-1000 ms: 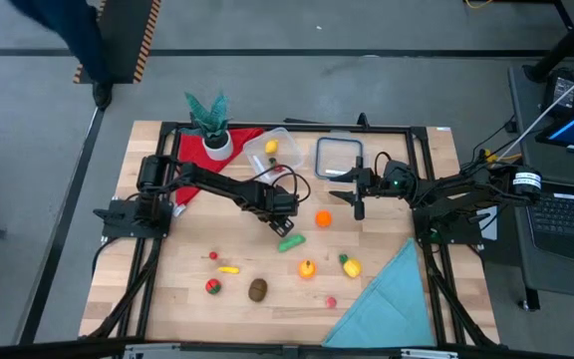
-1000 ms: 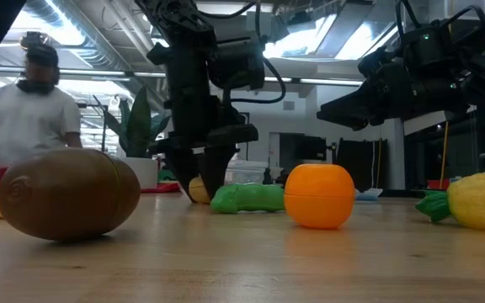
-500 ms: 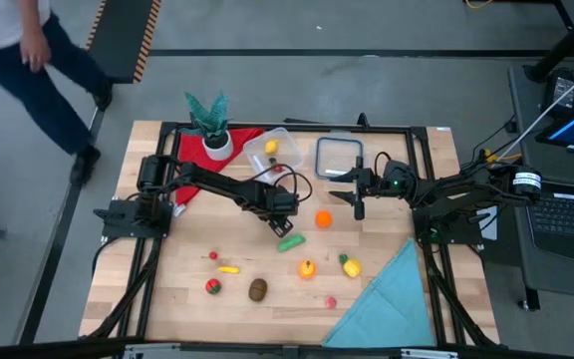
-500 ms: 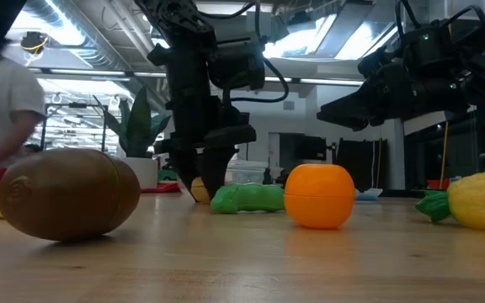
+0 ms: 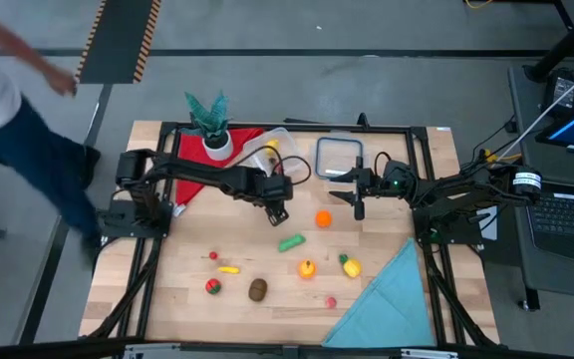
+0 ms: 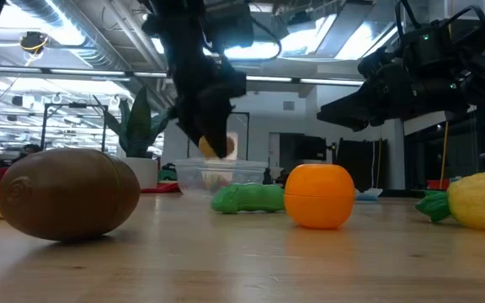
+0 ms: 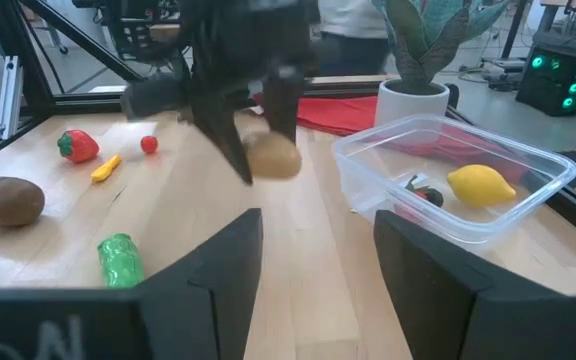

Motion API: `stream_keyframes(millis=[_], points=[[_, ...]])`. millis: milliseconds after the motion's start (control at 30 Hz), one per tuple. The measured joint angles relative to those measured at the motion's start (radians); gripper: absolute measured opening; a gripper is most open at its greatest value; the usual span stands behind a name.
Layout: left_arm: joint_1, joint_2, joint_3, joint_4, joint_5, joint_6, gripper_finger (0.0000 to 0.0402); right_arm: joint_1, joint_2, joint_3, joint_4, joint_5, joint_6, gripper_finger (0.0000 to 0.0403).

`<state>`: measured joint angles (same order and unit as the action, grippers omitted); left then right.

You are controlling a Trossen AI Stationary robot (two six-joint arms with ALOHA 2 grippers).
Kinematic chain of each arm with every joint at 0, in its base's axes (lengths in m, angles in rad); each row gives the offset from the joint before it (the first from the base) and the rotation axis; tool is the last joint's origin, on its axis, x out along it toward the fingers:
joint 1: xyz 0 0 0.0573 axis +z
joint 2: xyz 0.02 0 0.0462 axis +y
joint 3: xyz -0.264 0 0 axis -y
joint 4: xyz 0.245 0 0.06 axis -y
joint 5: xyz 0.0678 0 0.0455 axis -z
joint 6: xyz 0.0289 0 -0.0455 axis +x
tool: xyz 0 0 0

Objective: Pick and placing Produce into tupperware
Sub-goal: Put the potato into the transparent bin

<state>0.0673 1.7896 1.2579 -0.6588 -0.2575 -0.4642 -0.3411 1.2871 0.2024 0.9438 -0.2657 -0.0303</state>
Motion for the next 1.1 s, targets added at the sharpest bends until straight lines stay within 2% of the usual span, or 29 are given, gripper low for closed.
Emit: stream_keyframes(millis=[233,400,767,967,1100], points=[[-0.017,-0.099,-0.028,0.005,-0.025,0.089,0.0183,0.0,0.0,0.0,-0.006,0.0,0.0,0.0196],[-0.015,-0.224,-0.172,0.122,-0.027,0.107,0.0183,0.0,0.0,0.0,-0.006,0.0,0.0,0.0196],[-0.006,-0.563,-0.633,0.747,-0.01,0.151,0.0183,0.001,0.0,0.0,-0.005,0.0,0.0,0.0196],[0.003,-0.635,-0.826,1.138,0.114,0.233,0.0182,0.001,0.0,0.0,0.003,0.0,0.002,0.0196],[0.027,-0.637,-0.884,1.261,0.172,0.239,0.0183,0.001,0.0,0.0,0.008,0.0,0.003,0.0196]])
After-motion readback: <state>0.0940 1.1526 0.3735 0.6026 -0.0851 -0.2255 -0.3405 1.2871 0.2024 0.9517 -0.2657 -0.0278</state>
